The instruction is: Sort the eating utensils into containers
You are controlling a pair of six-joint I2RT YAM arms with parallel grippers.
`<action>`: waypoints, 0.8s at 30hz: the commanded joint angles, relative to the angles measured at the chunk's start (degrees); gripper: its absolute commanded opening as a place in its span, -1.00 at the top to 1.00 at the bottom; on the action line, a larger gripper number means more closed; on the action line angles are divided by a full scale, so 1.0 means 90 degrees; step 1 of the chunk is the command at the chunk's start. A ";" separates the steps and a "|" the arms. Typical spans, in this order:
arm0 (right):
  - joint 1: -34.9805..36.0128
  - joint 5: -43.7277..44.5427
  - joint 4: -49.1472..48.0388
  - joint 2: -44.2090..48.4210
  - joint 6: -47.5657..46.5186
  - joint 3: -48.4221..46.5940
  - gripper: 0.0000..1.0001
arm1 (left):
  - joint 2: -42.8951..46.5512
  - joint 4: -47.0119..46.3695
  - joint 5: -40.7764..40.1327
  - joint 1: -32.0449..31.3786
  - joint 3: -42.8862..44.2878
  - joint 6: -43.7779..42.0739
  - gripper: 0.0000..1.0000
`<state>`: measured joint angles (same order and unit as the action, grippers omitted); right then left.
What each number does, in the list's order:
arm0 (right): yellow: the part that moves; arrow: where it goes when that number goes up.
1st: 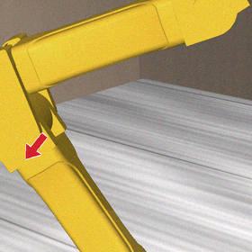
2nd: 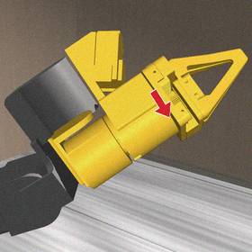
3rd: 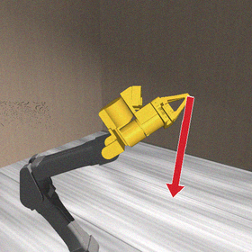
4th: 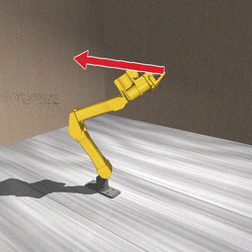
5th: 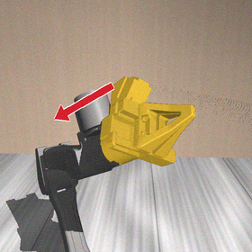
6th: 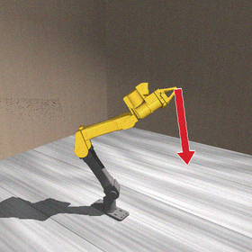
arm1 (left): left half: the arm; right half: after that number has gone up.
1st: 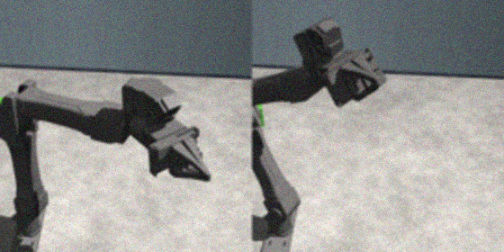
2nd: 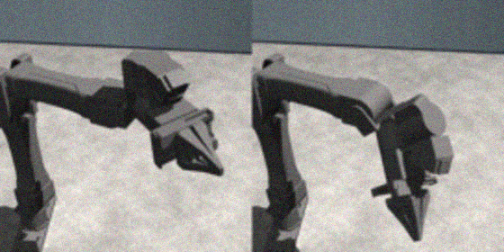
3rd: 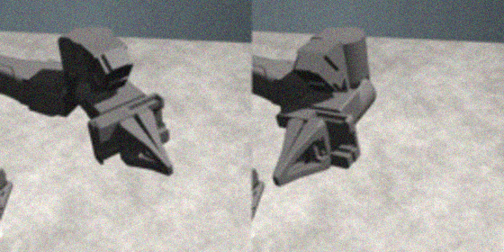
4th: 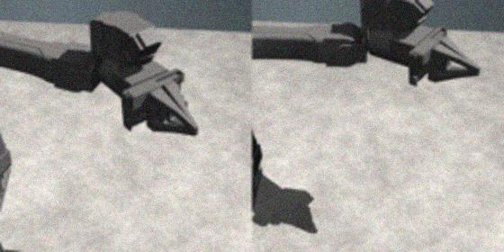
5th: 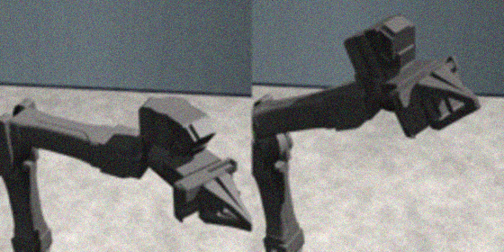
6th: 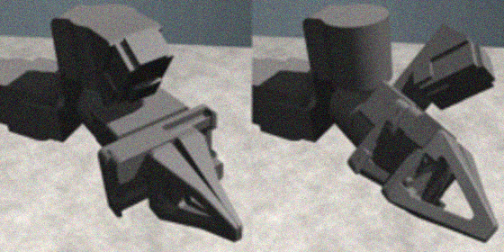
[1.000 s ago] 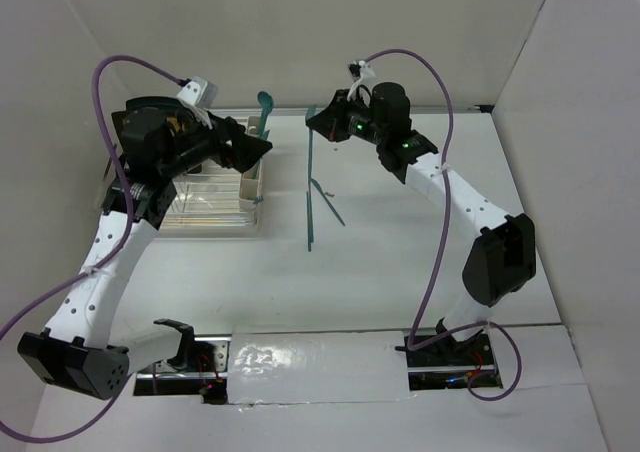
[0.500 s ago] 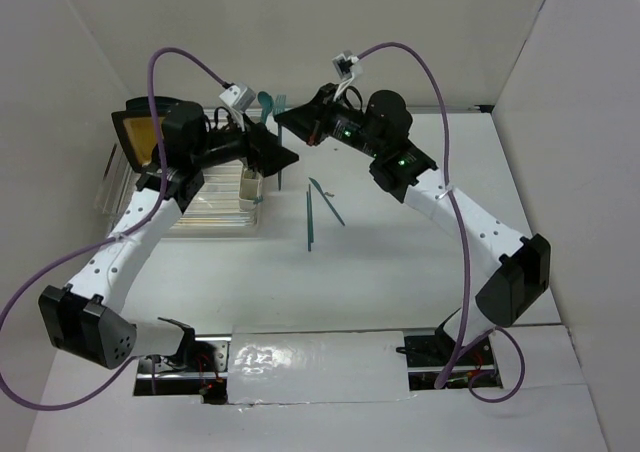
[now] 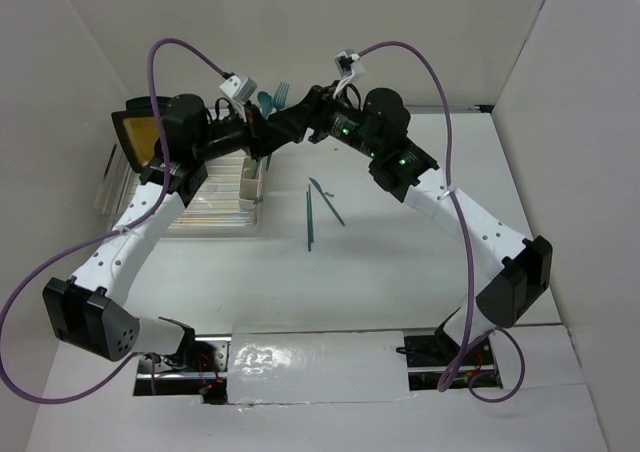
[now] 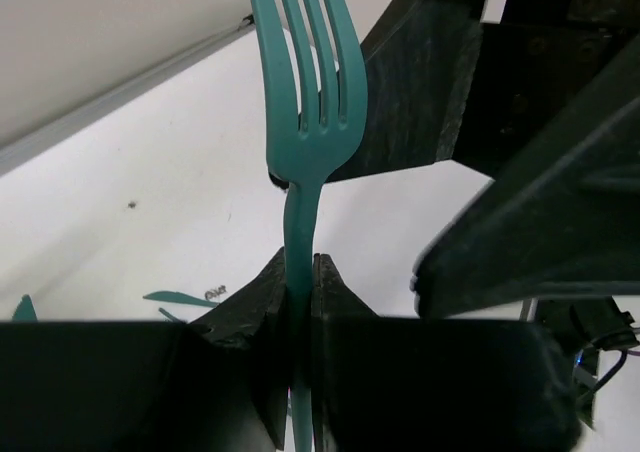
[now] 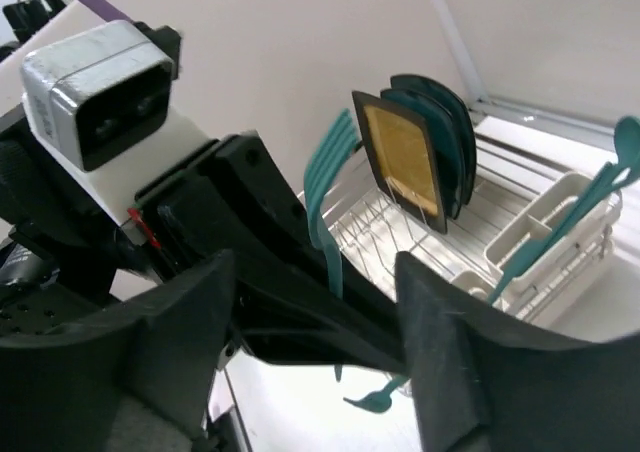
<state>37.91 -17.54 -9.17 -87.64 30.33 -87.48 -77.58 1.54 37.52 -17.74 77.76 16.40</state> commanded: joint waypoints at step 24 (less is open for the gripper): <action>-0.1419 0.2037 0.2445 0.1476 0.0214 0.1907 -1.00 | 0.0183 -0.5102 0.1887 0.1346 -0.3199 -0.0925 1.00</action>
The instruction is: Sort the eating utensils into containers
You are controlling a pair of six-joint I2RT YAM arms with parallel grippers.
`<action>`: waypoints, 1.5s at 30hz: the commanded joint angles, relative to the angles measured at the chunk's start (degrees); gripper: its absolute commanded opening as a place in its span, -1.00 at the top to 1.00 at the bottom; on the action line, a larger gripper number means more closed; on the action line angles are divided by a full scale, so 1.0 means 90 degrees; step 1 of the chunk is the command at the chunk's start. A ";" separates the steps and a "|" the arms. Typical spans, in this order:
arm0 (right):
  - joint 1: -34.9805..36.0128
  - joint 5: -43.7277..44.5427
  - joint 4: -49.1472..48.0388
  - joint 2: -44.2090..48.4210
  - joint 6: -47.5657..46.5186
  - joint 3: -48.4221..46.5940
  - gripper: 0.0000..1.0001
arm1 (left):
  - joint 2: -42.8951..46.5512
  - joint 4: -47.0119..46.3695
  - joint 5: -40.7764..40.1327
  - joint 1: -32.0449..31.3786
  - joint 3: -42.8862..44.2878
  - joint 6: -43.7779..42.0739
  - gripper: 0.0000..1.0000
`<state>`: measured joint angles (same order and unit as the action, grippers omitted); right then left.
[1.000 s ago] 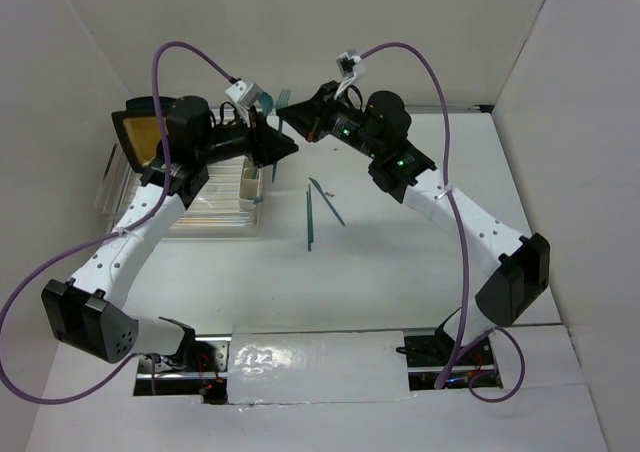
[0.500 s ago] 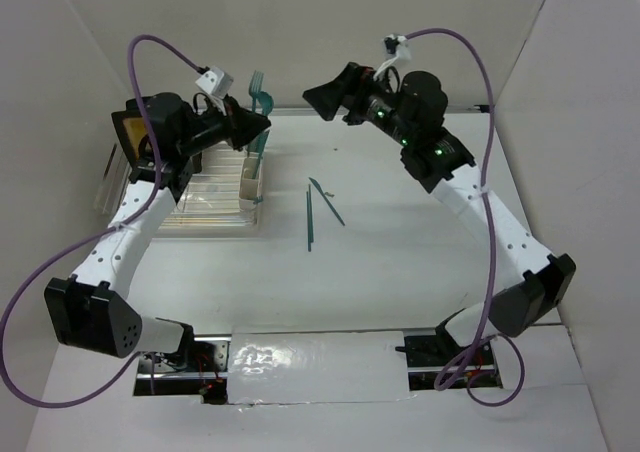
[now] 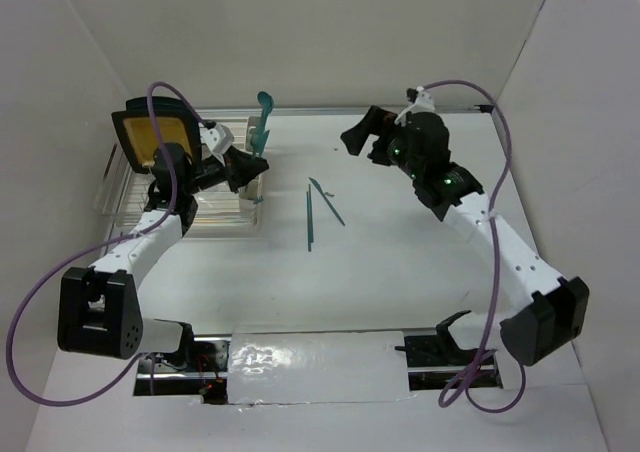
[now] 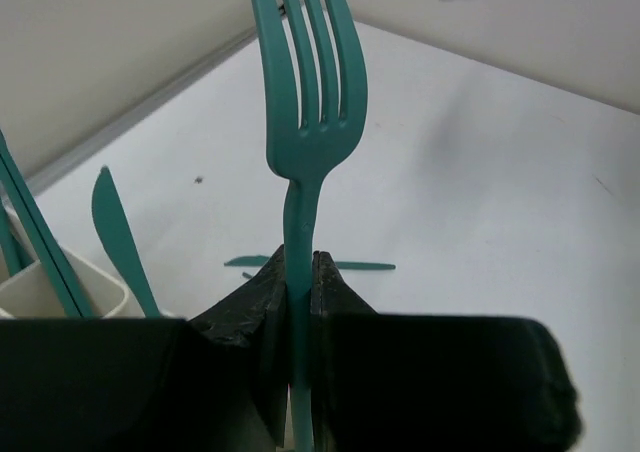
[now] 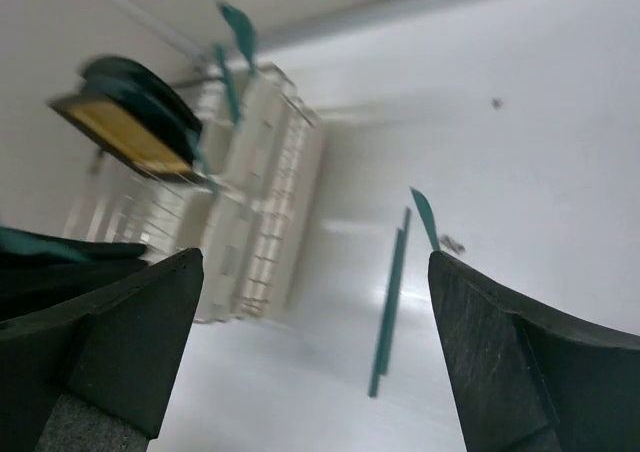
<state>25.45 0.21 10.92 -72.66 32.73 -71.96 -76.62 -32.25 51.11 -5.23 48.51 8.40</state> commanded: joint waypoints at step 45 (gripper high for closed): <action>0.0404 -0.0092 0.0593 -0.4572 -0.2924 -0.1193 -0.43 | 0.1168 0.2020 -0.3023 0.0308 0.1690 0.0142 -0.99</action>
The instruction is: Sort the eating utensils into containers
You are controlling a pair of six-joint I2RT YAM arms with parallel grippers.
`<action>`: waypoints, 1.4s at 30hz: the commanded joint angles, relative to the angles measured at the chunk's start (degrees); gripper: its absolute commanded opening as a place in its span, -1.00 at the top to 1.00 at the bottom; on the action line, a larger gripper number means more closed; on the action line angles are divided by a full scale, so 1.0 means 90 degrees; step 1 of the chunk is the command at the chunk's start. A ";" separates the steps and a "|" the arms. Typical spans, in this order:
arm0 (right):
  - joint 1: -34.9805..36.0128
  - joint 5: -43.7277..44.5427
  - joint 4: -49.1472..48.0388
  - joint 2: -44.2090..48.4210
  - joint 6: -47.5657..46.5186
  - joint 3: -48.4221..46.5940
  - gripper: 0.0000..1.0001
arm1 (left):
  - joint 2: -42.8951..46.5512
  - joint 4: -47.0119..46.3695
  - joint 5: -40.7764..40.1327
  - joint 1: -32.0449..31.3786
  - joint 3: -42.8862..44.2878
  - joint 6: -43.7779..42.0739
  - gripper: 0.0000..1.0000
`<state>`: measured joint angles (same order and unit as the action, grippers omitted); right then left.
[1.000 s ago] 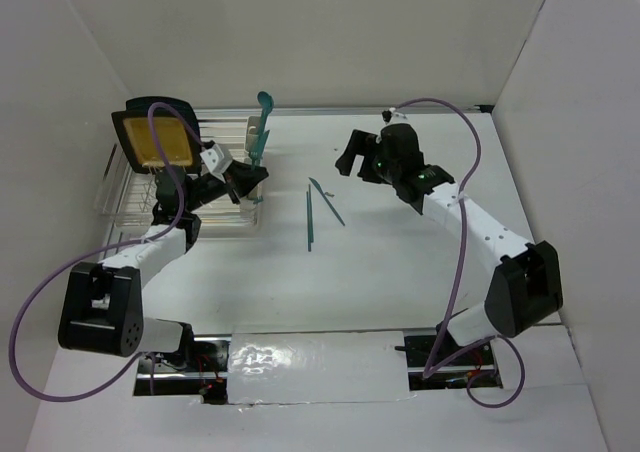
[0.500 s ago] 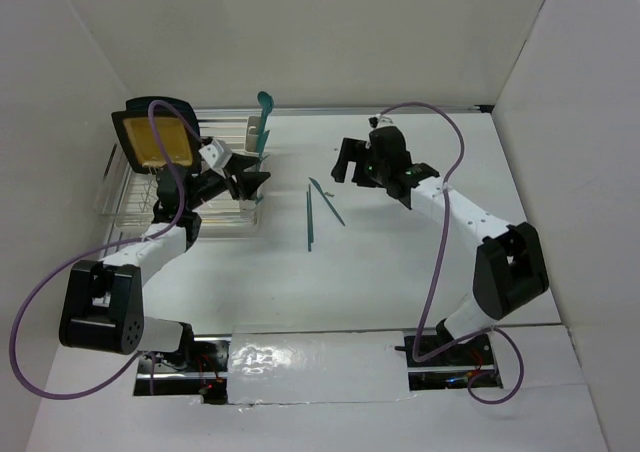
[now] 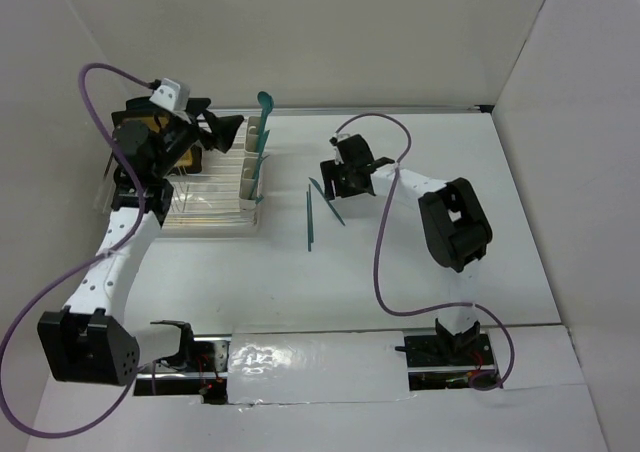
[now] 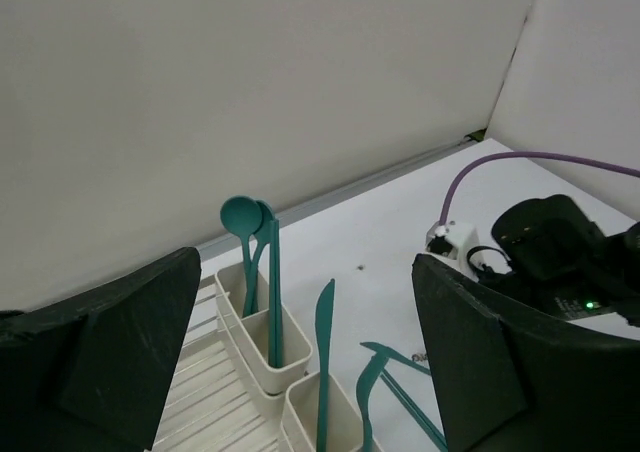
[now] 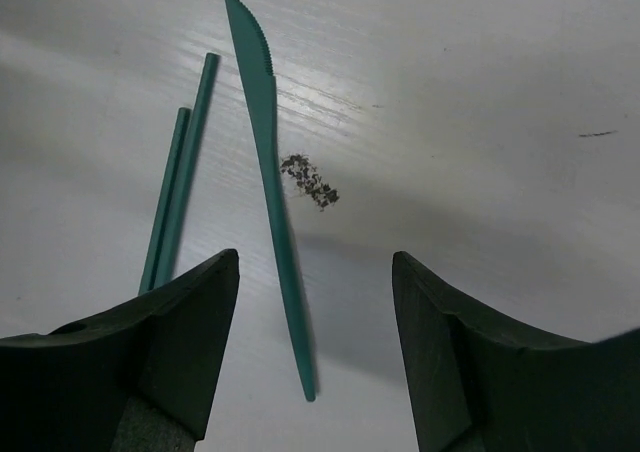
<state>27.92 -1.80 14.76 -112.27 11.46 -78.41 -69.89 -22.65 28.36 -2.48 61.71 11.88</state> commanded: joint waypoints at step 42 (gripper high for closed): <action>-0.0085 -0.2201 -0.1376 0.1614 0.1401 0.0060 1.00 | -0.0923 0.3961 -0.0670 -0.0613 0.2740 0.1863 -0.96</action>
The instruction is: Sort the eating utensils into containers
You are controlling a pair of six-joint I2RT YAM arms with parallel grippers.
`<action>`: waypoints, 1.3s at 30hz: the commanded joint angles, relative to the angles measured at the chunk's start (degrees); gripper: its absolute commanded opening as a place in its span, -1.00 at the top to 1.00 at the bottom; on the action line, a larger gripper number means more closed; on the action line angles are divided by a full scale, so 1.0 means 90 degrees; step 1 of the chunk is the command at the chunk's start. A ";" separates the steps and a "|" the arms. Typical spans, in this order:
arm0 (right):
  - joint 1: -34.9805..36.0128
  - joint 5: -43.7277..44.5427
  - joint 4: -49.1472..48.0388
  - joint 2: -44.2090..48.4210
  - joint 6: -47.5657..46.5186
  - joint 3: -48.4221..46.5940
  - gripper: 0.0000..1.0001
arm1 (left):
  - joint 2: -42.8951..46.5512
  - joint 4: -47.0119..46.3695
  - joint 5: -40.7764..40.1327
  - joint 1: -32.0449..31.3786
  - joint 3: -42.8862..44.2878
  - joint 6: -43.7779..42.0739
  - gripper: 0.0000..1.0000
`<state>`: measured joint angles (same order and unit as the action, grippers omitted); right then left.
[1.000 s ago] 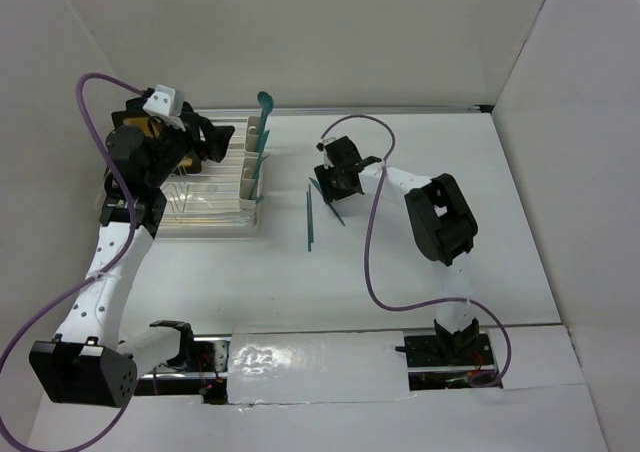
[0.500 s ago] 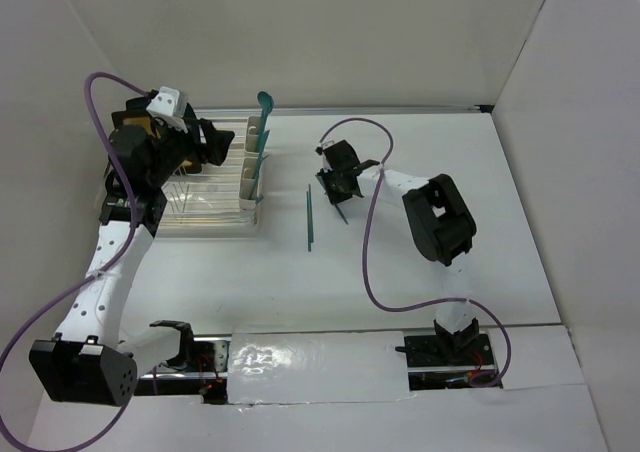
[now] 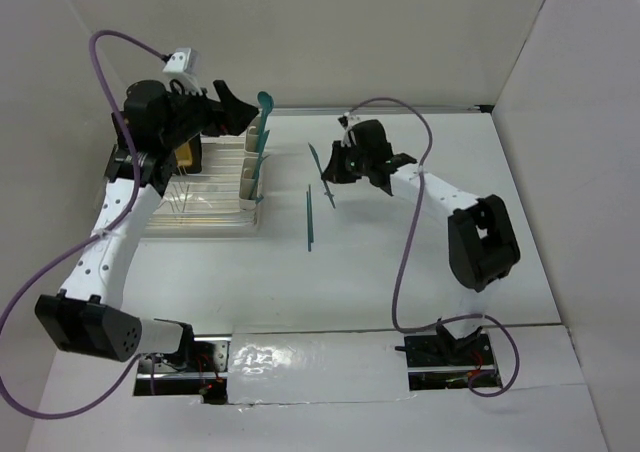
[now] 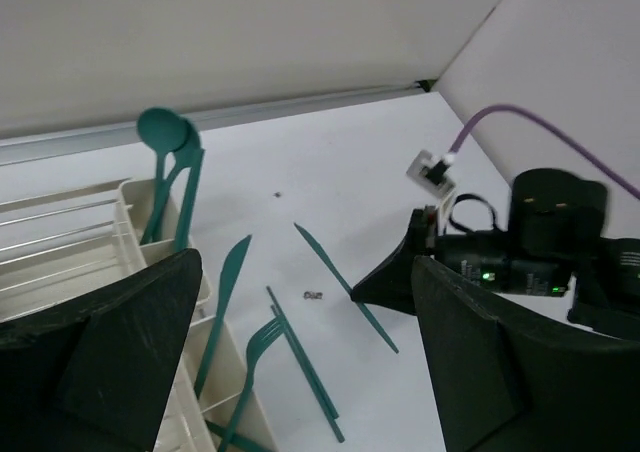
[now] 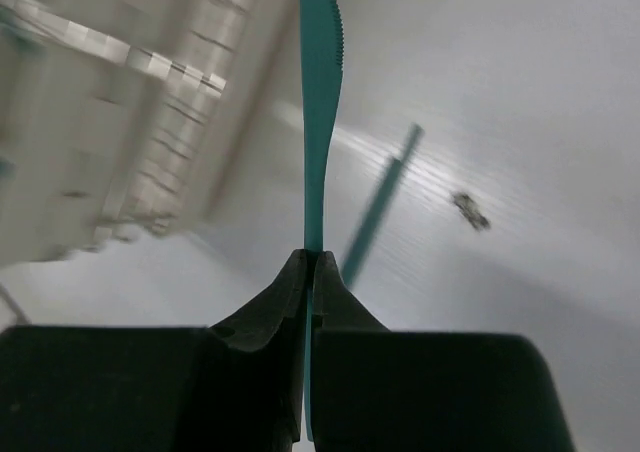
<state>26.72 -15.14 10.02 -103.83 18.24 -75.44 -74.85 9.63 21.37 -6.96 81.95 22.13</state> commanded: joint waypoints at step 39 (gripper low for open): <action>0.0810 -0.0896 -0.0666 0.1127 0.1420 -0.2319 0.34 | -0.2171 0.0259 -0.0645 -0.1307 0.1812 0.0930 0.87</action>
<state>34.41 -22.85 1.08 -93.71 30.46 -90.04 -93.69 14.94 15.18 -19.49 95.31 32.71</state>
